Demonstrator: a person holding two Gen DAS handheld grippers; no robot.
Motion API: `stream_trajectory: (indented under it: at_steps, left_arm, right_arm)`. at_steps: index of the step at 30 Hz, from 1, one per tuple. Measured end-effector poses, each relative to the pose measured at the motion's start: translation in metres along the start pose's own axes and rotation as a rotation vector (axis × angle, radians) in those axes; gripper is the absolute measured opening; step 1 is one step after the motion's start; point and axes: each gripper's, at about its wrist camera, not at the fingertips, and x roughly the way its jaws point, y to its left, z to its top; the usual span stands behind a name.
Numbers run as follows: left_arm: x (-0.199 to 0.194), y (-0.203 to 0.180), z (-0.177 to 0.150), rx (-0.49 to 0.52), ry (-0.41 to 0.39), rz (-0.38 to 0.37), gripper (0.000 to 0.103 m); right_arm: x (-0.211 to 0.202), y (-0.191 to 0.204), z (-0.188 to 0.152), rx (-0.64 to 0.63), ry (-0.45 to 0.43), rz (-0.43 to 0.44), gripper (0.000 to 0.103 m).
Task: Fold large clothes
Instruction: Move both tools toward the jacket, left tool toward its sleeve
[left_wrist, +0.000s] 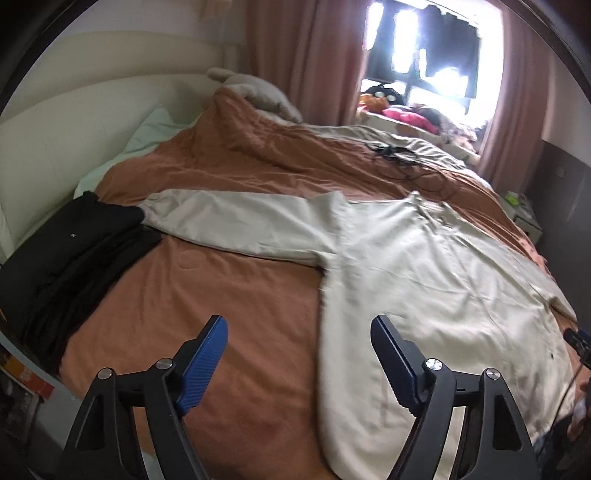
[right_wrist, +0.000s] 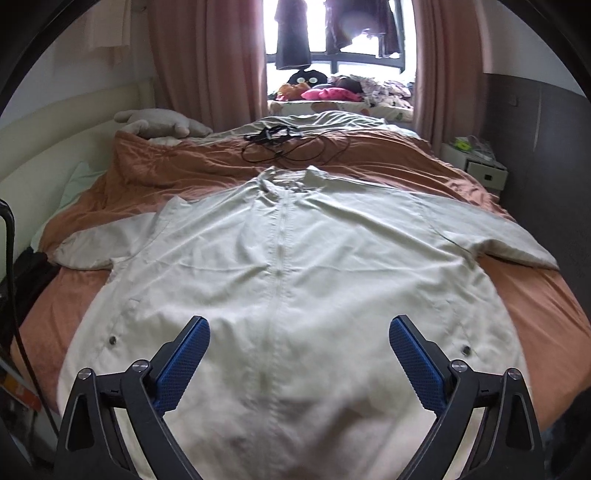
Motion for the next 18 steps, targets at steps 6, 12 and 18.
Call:
stream_trajectory:
  at_steps: [6, 12, 18]
  left_arm:
    - [0.042, 0.039, 0.028, -0.033, 0.031, 0.038, 0.079]
    - [0.079, 0.077, 0.051, -0.077, 0.055, 0.071, 0.075]
    - [0.12, 0.111, 0.07, -0.147, 0.101, 0.092, 0.065]
  right_arm:
    - [0.029, 0.03, 0.018, -0.022, 0.025, 0.031, 0.091]
    - [0.062, 0.059, 0.027, -0.031, 0.063, 0.05, 0.087]
    - [0.092, 0.087, 0.035, -0.043, 0.102, 0.081, 0.074]
